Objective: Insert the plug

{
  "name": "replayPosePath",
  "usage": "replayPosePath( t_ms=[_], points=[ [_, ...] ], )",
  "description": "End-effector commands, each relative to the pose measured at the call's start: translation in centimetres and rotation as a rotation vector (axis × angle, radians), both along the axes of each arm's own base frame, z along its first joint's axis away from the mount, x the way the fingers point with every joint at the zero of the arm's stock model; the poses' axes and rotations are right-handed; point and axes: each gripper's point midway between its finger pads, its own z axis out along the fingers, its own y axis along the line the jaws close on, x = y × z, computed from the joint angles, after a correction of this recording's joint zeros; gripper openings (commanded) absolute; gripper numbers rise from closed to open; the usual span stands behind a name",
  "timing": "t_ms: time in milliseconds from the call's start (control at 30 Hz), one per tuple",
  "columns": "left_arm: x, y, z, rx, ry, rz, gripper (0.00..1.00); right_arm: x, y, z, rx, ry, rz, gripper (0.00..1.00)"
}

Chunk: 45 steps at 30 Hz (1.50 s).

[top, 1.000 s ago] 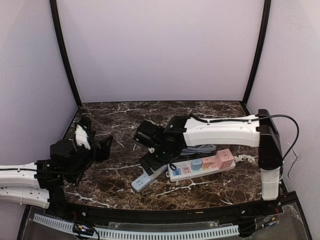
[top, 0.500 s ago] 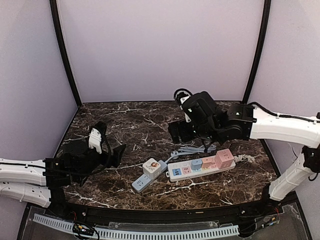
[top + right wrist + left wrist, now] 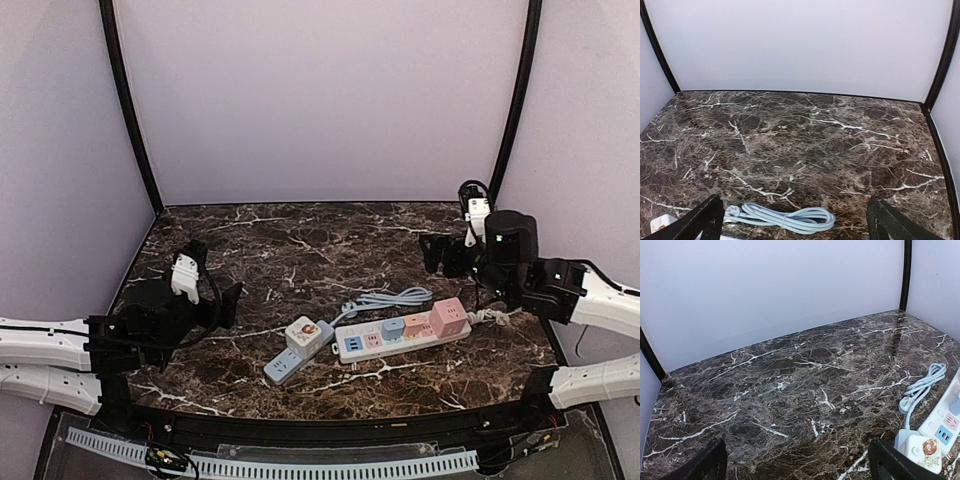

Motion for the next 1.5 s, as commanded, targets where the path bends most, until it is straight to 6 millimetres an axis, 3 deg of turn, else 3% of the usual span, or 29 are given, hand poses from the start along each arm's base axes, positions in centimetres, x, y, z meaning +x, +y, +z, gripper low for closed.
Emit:
replayPosePath(
  t_ms=[0,267,333,733,767,800,900,967,1133,1300,1467],
  points=[
    [0.8,2.2,1.1,0.051,-0.044,0.111,0.99,0.7,-3.1,0.7,0.088,-0.097,-0.012,0.99],
    [3.0,6.4,1.8,0.09,-0.047,0.289,0.99,2.5,-8.5,-1.2,0.137,-0.114,-0.113,0.99],
    [4.1,8.5,2.0,0.087,-0.044,0.362,0.99,2.9,-9.4,-1.6,0.136,-0.123,-0.159,0.99],
    [7.7,18.8,1.0,0.113,-0.029,0.774,0.99,4.2,-12.4,-2.1,0.058,-0.2,-0.315,0.99],
    [7.9,19.1,0.0,0.142,-0.014,0.787,0.99,4.4,-12.8,-2.1,0.042,-0.207,-0.339,0.99],
    [8.3,19.7,0.3,0.121,-0.04,0.812,0.99,4.8,-12.7,-2.1,0.024,-0.216,-0.334,0.99],
    [9.5,20.1,-1.0,0.147,-0.052,0.829,0.99,6.2,-11.5,-2.8,-0.035,-0.198,-0.293,0.99],
    [10.5,20.0,-1.3,0.192,-0.057,0.823,0.99,7.1,-12.7,-3.7,-0.059,-0.178,-0.372,0.99],
    [12.5,20.3,-2.5,0.283,-0.027,0.818,0.99,8.9,-15.0,-6.9,-0.076,-0.141,-0.376,0.99],
    [13.0,22.5,-5.5,0.238,-0.022,0.813,0.99,8.5,-17.2,-9.5,-0.017,-0.19,-0.33,0.99],
    [13.0,22.9,-6.1,0.202,-0.015,0.775,0.99,7.8,-18.2,-9.7,-0.025,-0.288,-0.352,0.99]
  ],
)
